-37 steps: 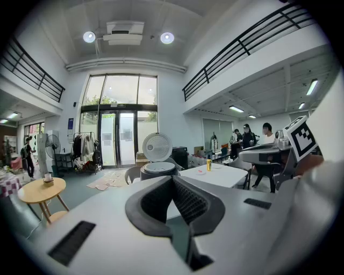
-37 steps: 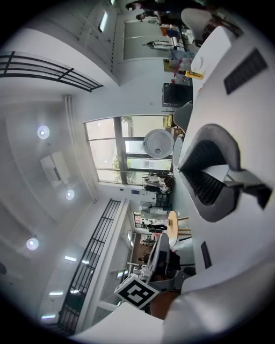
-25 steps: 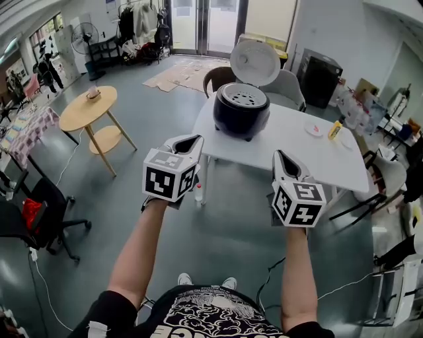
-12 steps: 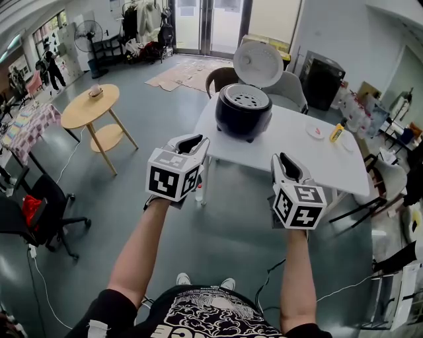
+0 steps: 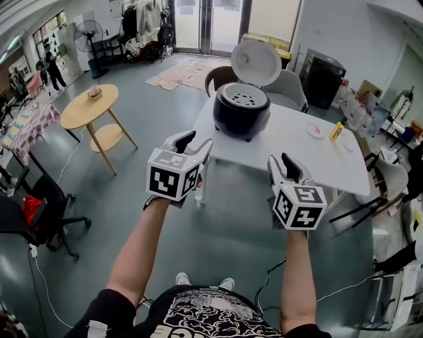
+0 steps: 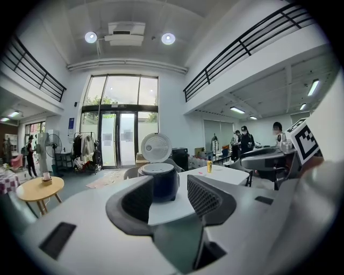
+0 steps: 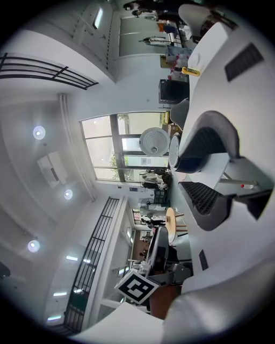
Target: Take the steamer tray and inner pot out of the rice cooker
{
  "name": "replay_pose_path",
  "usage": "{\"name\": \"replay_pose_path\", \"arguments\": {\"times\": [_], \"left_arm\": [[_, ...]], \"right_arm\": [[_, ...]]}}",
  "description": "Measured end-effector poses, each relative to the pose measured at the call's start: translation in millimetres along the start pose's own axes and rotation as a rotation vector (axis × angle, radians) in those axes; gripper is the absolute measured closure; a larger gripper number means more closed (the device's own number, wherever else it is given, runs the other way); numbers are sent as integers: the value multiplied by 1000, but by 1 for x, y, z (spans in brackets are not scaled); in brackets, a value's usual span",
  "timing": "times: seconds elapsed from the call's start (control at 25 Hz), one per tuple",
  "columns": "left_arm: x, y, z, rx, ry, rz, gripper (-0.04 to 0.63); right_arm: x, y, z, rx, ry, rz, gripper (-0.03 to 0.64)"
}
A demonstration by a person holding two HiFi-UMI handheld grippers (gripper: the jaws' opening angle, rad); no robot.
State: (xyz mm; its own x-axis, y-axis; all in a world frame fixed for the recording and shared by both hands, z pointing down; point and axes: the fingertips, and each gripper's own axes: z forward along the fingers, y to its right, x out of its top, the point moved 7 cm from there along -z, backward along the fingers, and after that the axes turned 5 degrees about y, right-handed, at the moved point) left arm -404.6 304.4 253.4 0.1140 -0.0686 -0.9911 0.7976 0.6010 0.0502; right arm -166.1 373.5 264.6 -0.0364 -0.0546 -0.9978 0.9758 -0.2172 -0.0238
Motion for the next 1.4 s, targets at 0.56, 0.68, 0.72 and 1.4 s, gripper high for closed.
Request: {"name": "replay_pose_path", "arguments": {"times": [0.56,0.68,0.72,1.4], "left_arm": [[-6,34,49,53,-42,22,235],[-6,44,64,53,-42,2,217],[-5,48,68,54,-36,-6,211],[-9,44,121,137,-12,-38,198]], "right_arm": [[-17,63,9,44,-10,33,355],[-19,82,12,61,-14,37,321],[-19,89,13,69,-16,35,316],[-29,148,58,144,-15,24,230]]}}
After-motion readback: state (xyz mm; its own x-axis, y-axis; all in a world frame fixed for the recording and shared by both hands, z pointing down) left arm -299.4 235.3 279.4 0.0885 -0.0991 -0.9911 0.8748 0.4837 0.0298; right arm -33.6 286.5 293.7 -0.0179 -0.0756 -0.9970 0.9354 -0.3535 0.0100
